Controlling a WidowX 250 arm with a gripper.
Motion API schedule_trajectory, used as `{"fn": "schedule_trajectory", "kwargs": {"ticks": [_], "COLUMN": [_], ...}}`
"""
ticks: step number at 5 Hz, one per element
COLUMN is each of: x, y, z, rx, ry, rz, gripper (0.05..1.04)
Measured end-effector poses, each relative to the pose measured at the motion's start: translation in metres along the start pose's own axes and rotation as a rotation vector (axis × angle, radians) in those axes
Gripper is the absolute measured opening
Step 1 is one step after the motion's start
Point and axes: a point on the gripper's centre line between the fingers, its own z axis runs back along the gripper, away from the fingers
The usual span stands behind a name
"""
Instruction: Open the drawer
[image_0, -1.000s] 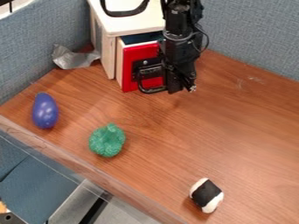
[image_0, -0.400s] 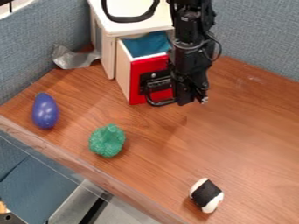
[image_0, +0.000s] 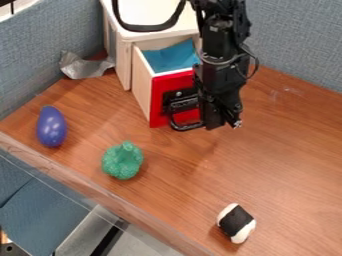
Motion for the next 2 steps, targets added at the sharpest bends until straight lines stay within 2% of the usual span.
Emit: {"fn": "schedule_trajectory", "kwargs": {"ticks": [2], "x": [-0.0043], "y": [-0.0104], "z": [0.0001], "rx": [-0.014], "ry": [0.0], "rz": [-0.021], "gripper": [0.096]}}
